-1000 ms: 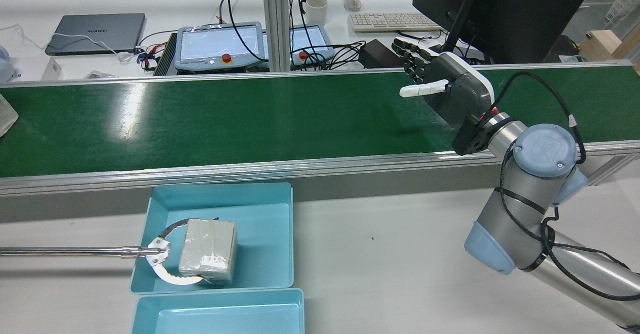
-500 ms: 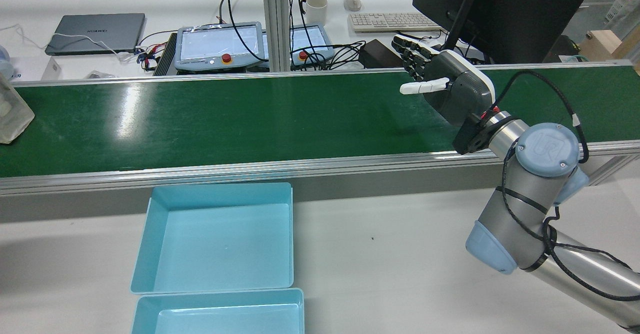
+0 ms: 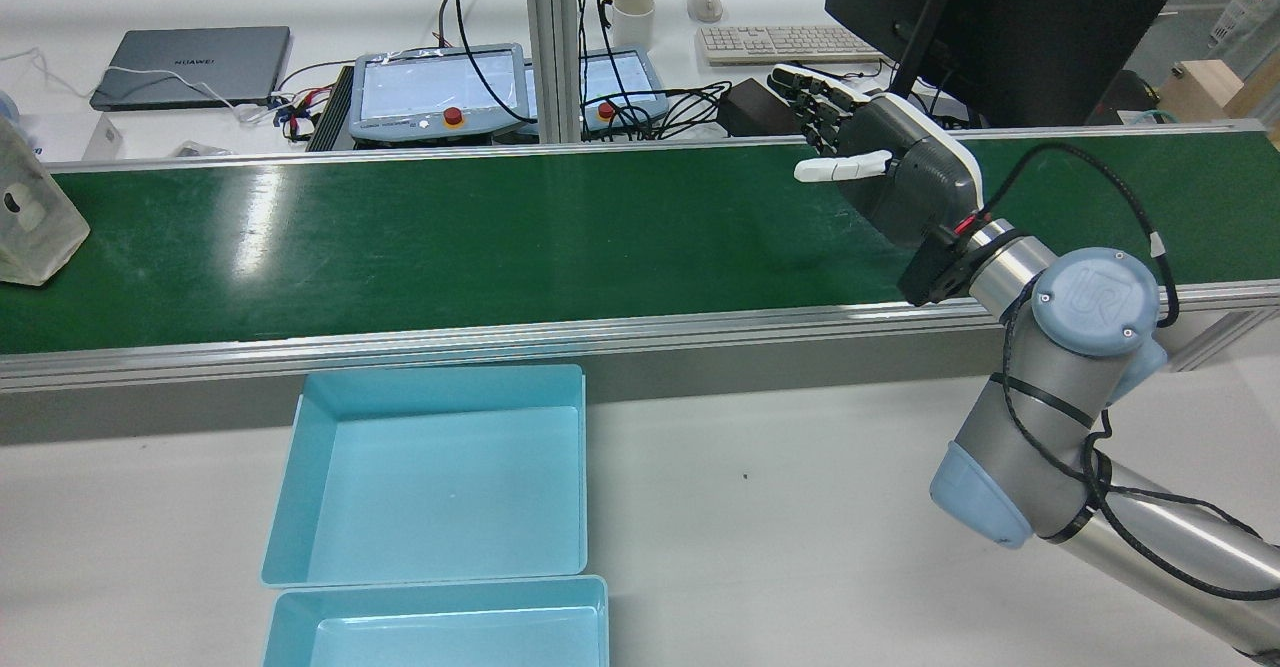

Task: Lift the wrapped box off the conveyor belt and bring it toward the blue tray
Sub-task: 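Shift the open right hand slightly along the belt to meet the box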

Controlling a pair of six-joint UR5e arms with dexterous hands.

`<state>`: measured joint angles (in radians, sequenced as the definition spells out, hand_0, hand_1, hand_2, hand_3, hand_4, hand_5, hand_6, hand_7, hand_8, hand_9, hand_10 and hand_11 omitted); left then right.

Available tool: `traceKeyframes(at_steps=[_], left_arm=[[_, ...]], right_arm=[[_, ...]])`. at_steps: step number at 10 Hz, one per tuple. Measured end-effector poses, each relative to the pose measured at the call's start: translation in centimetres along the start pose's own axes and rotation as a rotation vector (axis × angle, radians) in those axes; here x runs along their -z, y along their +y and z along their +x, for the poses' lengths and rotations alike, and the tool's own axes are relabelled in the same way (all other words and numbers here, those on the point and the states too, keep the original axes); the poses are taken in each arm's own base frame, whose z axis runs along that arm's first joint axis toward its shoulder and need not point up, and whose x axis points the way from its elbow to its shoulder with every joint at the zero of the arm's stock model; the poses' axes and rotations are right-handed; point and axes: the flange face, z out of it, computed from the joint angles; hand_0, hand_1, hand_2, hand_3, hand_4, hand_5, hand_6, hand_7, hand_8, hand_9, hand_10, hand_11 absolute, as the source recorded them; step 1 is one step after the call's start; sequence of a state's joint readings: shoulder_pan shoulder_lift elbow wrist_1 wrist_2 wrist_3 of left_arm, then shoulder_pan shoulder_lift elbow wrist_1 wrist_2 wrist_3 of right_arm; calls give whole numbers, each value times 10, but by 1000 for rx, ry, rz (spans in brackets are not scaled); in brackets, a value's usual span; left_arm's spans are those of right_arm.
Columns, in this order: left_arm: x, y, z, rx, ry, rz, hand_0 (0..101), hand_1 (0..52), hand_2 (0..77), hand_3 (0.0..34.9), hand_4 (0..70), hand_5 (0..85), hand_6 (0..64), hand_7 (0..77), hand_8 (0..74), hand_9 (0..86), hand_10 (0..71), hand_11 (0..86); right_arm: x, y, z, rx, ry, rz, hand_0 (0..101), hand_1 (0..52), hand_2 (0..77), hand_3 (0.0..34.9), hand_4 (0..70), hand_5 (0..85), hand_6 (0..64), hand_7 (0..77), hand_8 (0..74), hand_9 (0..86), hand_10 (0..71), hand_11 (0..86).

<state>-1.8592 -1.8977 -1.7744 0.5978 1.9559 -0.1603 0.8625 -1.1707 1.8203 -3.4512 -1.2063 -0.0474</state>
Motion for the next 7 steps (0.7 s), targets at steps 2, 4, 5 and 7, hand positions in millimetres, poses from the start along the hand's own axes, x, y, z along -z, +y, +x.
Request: traceKeyframes(at_steps=[2, 4, 5, 7], left_arm=[[0, 0, 0, 0, 0, 0, 0, 0, 11, 0, 0, 11, 5, 5, 5, 5, 5, 5], [0, 0, 0, 0, 0, 0, 0, 0, 11, 0, 0, 11, 5, 5, 5, 0, 5, 5], [0, 0, 0, 0, 0, 0, 0, 0, 11, 0, 0, 11, 5, 5, 5, 0, 5, 5], [0, 0, 0, 0, 0, 0, 0, 0, 11, 0, 0, 11, 5, 5, 5, 5, 0, 5]], right_arm=[[-3, 3, 4, 8, 3, -7, 470, 147, 109, 0, 93, 169, 27, 33, 5, 49, 0, 11], [-5, 5, 6, 14, 3, -12, 469, 147, 109, 0, 82, 164, 27, 27, 5, 27, 0, 11], [-5, 5, 6, 15, 3, -13, 469, 147, 109, 0, 82, 164, 27, 27, 5, 27, 0, 11], [-6, 7, 8, 15, 4, -17, 469, 147, 109, 0, 82, 164, 27, 27, 5, 38, 0, 11]])
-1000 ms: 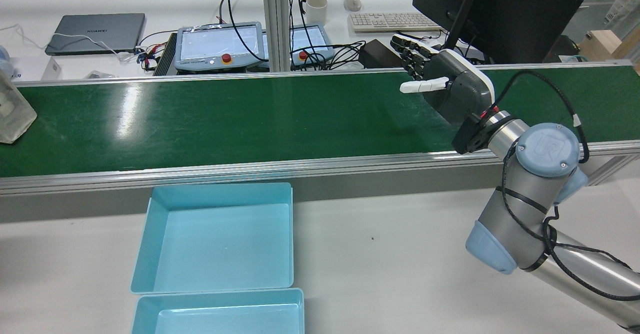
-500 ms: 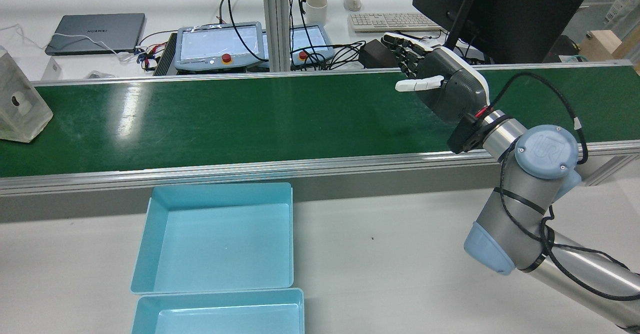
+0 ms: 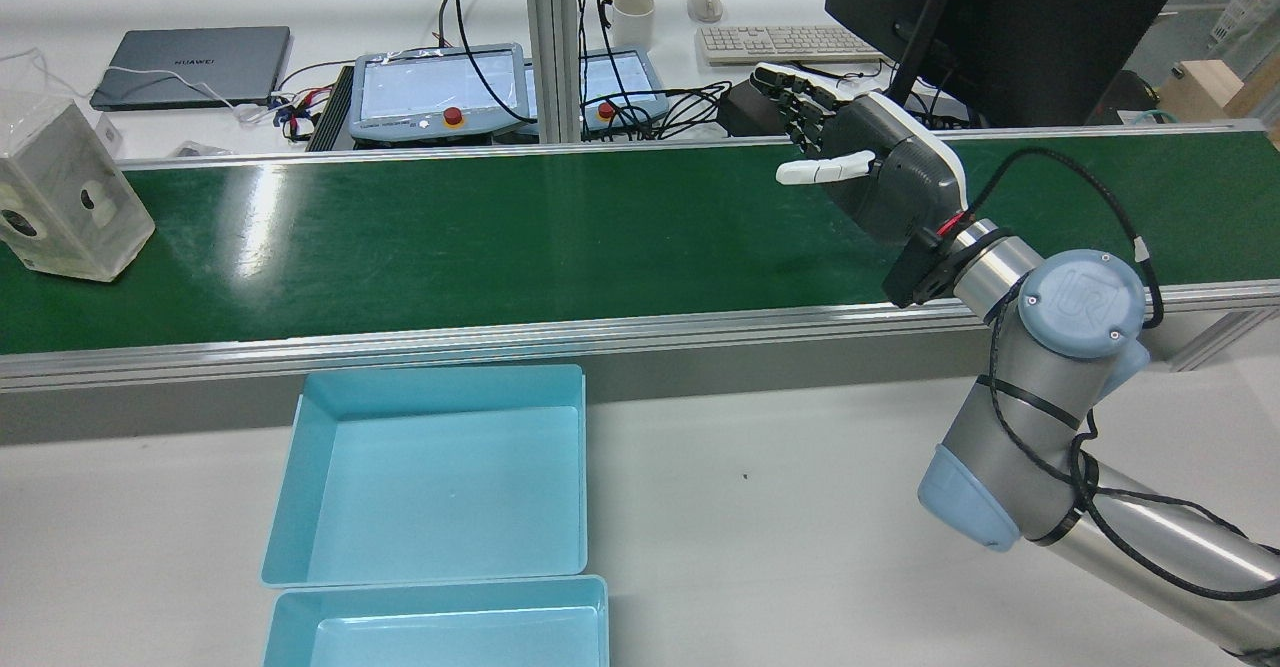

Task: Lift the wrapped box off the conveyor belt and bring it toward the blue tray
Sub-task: 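Shift the open right hand slightly along the belt to meet the box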

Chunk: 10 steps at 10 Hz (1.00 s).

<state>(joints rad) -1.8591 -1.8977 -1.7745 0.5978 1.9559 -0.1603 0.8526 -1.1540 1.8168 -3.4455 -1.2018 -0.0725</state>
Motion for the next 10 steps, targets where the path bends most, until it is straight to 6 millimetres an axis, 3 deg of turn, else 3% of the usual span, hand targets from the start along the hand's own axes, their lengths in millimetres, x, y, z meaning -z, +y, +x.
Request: traceKeyframes(at_steps=[4, 10], left_arm=[[0, 0, 0, 0, 0, 0, 0, 0, 5, 0, 0, 11, 5, 5, 5, 0, 5, 5], [0, 0, 0, 0, 0, 0, 0, 0, 11, 0, 0, 11, 5, 5, 5, 0, 5, 5]], right_arm=[[-6, 7, 3, 15, -16, -12, 468, 147, 109, 0, 87, 164, 27, 27, 22, 49, 0, 11], [-3, 3, 0, 16, -22, -2, 470, 147, 104, 0, 87, 164, 27, 27, 16, 38, 0, 11]])
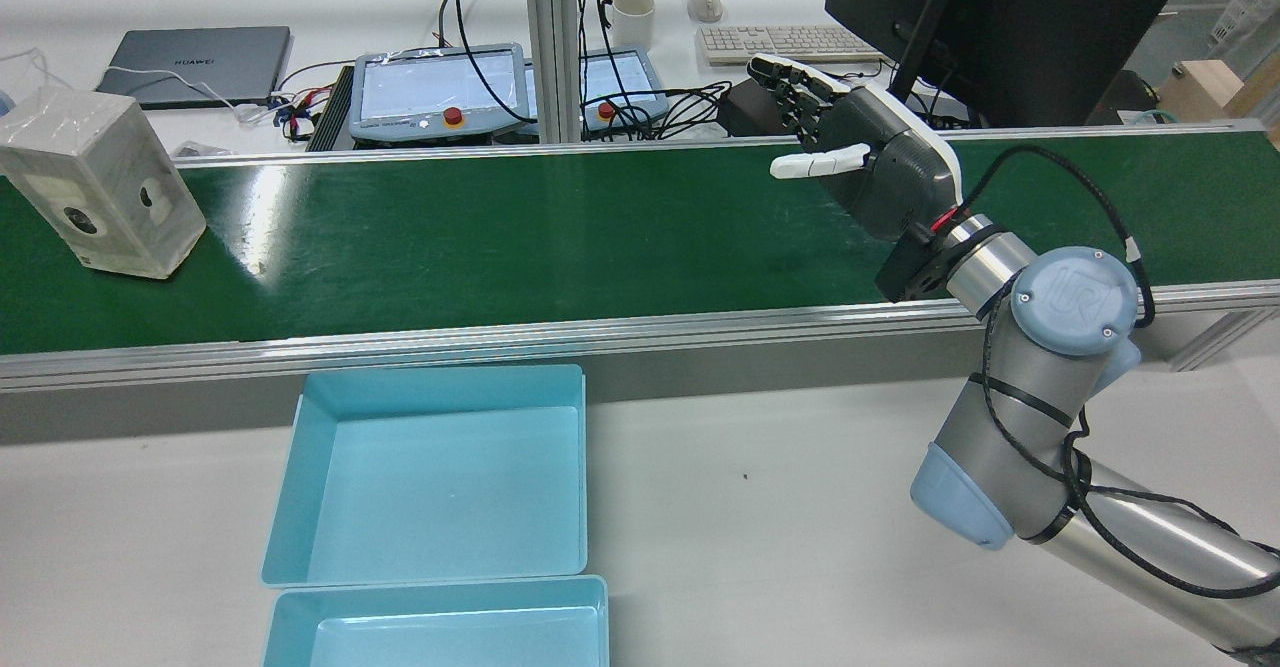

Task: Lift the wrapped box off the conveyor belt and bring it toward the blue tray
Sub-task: 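Shift the open right hand slightly along the belt to meet the box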

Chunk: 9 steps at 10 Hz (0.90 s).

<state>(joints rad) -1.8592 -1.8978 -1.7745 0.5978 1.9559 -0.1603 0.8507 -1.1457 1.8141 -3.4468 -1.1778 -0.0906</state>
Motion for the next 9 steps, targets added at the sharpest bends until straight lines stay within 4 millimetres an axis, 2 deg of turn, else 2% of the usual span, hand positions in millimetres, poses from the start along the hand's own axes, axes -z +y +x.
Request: traceKeyframes(at_steps=[9], left_arm=[[0, 0, 0, 0, 0, 0, 0, 0, 11, 0, 0, 11, 5, 5, 5, 5, 0, 5]], right_arm=[[0, -1, 4, 6, 4, 2, 470, 142, 104, 0, 93, 175, 27, 27, 16, 38, 0, 11]])
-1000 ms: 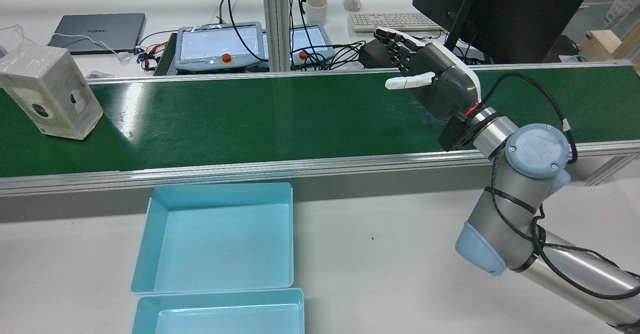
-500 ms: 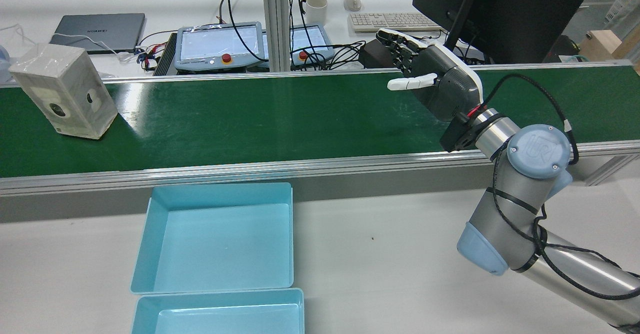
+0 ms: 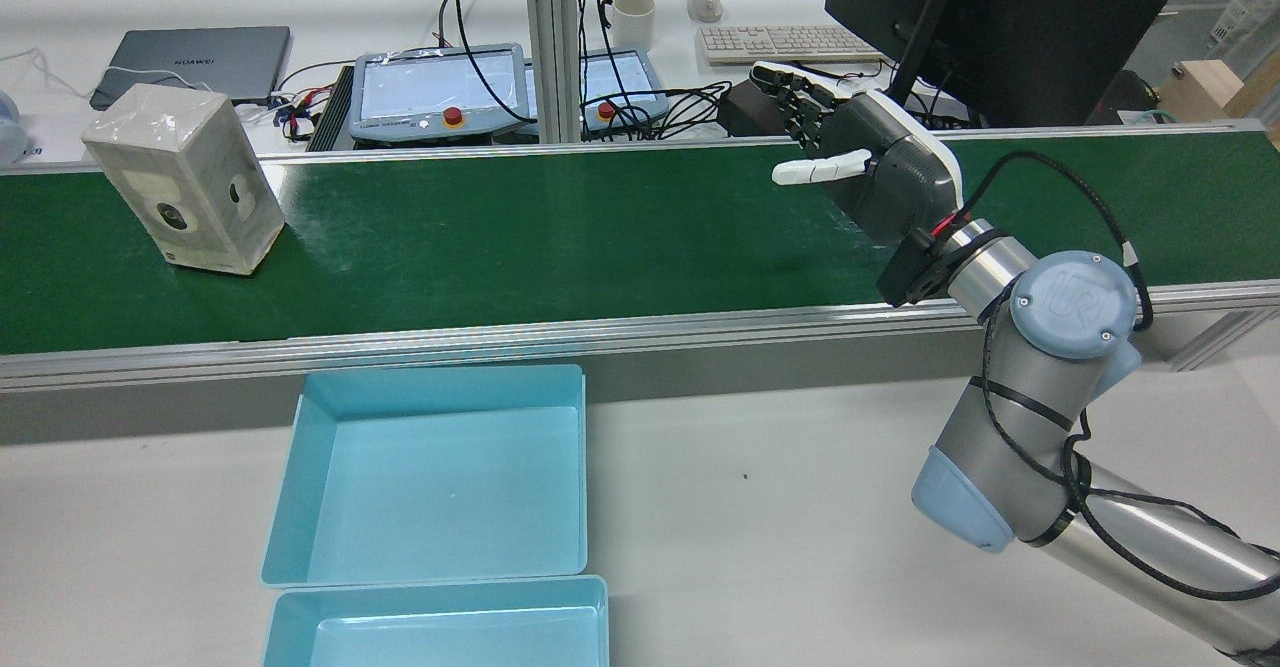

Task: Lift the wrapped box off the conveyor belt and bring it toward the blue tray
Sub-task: 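Shift the open right hand slightly along the belt to meet the box, then wait with the open right hand as the wrapped white box approaches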

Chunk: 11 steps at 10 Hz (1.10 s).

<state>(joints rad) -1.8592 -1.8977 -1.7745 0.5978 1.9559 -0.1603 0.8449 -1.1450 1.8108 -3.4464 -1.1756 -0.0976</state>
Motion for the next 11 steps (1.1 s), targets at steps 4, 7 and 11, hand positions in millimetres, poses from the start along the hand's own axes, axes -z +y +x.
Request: traceKeyframes(at_steps=[4, 7, 11], left_arm=[[0, 0, 0, 0, 0, 0, 0, 0, 11, 0, 0, 11, 5, 5, 5, 5, 5, 5], [0, 0, 0, 0, 0, 0, 0, 0, 5, 0, 0, 11, 5, 5, 5, 0, 5, 5], [0, 0, 0, 0, 0, 0, 0, 0, 11, 0, 0, 11, 5, 5, 5, 5, 0, 5]], right_arm=[[0, -1, 4, -1, 4, 2, 469, 142, 104, 0, 98, 175, 33, 27, 16, 49, 0, 11], [1, -1, 9, -5, 10, 3, 470, 142, 104, 0, 98, 175, 33, 38, 11, 49, 0, 11], [-2, -16, 16, 1, 8, 33, 470, 125, 109, 0, 93, 191, 33, 33, 16, 38, 0, 11]])
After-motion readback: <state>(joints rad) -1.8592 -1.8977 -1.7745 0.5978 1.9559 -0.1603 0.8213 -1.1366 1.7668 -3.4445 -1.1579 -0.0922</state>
